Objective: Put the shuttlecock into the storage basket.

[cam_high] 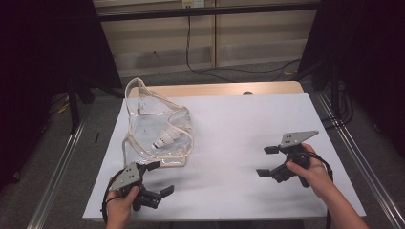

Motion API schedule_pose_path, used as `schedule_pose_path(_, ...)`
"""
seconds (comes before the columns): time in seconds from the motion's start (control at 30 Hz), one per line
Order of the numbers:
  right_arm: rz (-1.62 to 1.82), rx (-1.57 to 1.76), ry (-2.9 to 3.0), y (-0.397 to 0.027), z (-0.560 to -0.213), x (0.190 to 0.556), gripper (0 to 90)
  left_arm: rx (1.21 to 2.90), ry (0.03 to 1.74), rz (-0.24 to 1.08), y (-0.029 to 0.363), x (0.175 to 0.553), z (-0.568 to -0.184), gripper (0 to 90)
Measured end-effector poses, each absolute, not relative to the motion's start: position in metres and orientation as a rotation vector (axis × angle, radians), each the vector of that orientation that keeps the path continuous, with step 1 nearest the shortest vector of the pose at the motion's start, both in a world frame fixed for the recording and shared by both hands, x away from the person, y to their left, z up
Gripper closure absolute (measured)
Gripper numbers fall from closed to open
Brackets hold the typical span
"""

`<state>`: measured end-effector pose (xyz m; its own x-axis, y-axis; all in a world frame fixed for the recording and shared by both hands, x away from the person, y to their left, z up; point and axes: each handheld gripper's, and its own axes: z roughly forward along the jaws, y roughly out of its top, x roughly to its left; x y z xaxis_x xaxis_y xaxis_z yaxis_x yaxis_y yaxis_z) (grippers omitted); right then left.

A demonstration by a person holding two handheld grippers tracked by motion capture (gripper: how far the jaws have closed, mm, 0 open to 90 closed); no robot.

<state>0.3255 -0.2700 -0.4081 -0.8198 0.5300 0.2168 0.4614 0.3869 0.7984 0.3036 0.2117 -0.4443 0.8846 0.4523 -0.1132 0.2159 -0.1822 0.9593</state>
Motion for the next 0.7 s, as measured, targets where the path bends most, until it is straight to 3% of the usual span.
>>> schedule_pose_path(0.7,1.435,0.945,2.547,-0.28,-0.421,0.318,5.0,1.766,0.51,0.23,0.212,0.303,-0.444,0.8)
